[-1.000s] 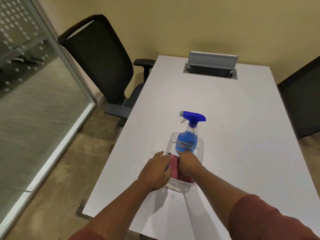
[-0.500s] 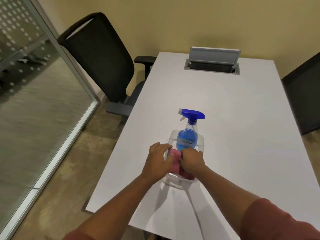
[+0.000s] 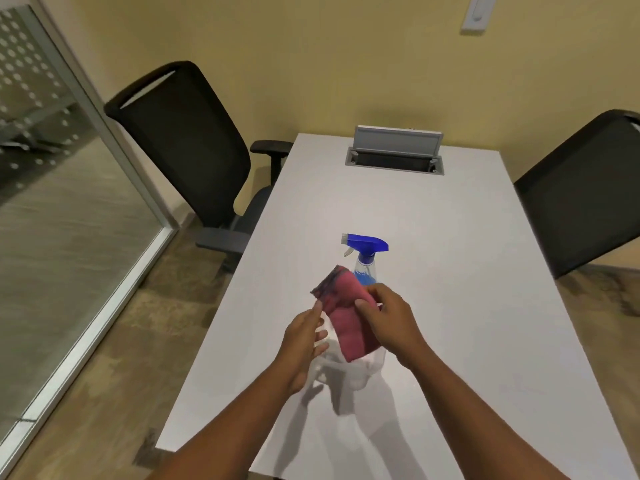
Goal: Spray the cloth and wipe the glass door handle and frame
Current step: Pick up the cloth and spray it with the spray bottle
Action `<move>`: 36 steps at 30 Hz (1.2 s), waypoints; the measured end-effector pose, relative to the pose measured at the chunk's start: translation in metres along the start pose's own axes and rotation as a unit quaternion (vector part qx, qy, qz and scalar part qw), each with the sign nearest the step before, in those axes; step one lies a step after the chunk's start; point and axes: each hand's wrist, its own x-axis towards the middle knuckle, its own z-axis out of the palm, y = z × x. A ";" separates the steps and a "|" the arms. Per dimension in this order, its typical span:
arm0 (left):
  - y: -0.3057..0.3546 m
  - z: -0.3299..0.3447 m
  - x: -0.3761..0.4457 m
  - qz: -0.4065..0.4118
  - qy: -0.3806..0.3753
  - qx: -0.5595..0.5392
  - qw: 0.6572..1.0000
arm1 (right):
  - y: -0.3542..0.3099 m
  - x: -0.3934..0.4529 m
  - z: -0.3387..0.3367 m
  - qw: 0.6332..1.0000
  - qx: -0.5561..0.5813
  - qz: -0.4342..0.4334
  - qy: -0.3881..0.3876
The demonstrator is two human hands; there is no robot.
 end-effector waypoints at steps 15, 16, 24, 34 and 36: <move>-0.005 -0.005 -0.012 0.033 -0.064 -0.031 0.997 | 0.004 -0.033 0.022 0.992 0.080 0.094 0.040; -0.005 -0.006 -0.011 0.047 -0.049 -0.017 0.998 | 0.002 -0.036 0.023 0.992 0.094 0.087 0.019; 0.002 -0.013 -0.014 0.101 -0.040 0.064 0.992 | 0.005 -0.043 0.029 0.970 0.198 0.106 -0.090; 0.007 -0.039 -0.008 0.065 0.005 0.056 0.996 | -0.007 -0.017 -0.008 0.992 0.071 0.066 -0.075; 0.009 -0.044 -0.007 0.082 0.022 0.117 0.990 | -0.017 -0.012 -0.016 0.993 0.021 0.034 -0.108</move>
